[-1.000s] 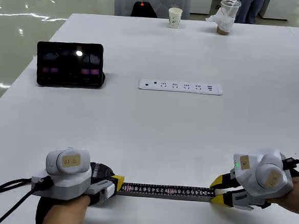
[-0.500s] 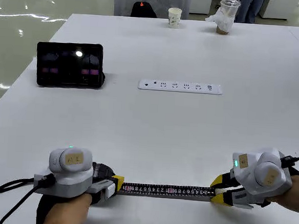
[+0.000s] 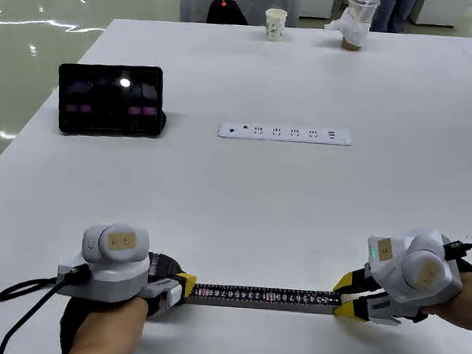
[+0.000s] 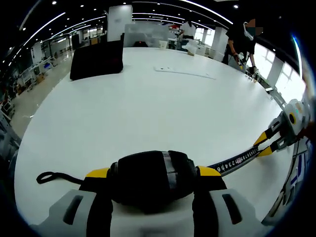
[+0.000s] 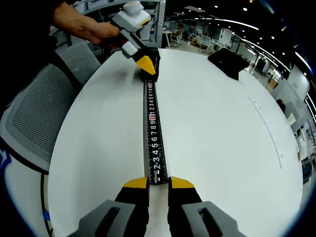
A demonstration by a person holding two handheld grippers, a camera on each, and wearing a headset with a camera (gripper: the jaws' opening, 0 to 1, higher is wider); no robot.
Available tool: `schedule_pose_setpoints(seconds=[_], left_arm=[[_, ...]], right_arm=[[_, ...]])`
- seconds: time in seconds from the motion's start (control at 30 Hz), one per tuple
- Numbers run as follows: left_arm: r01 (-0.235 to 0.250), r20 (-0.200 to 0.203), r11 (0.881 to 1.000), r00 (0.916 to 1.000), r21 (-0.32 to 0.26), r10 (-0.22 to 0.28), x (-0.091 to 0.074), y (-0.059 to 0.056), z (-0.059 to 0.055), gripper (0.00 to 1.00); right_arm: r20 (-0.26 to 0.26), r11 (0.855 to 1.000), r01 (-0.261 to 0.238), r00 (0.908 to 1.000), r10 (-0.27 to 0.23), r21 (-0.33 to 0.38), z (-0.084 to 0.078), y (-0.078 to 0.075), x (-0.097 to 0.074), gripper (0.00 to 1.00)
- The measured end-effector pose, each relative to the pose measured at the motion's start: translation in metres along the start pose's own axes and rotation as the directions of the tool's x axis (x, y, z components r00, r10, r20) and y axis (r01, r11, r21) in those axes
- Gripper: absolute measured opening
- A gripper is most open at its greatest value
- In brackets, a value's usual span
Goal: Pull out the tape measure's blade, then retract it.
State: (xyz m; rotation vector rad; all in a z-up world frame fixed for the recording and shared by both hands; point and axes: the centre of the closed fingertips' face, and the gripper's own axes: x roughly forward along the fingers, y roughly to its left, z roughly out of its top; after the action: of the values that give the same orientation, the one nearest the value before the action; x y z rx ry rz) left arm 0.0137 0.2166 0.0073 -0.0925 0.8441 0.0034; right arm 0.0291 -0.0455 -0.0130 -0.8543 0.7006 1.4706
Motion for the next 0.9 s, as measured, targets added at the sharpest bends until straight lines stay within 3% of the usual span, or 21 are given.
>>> schedule_pose_setpoints(seconds=[0.63, 0.9], left_arm=[[0.008, 0.009, 1.0, 0.9999, -0.004, -0.008, -0.001, -0.001, 0.0, 0.6], [0.015, 0.007, 1.0, 0.9999, -0.009, -0.015, 0.0, 0.0, -0.001, 0.6]], right_arm=[[0.0, 1.0, -0.001, 1.0, 0.001, 0.008, 0.001, 0.0, 0.001, 0.1], [0.02, 1.0, -0.011, 0.9997, 0.011, 0.0, 0.014, 0.002, 0.009, 0.1]])
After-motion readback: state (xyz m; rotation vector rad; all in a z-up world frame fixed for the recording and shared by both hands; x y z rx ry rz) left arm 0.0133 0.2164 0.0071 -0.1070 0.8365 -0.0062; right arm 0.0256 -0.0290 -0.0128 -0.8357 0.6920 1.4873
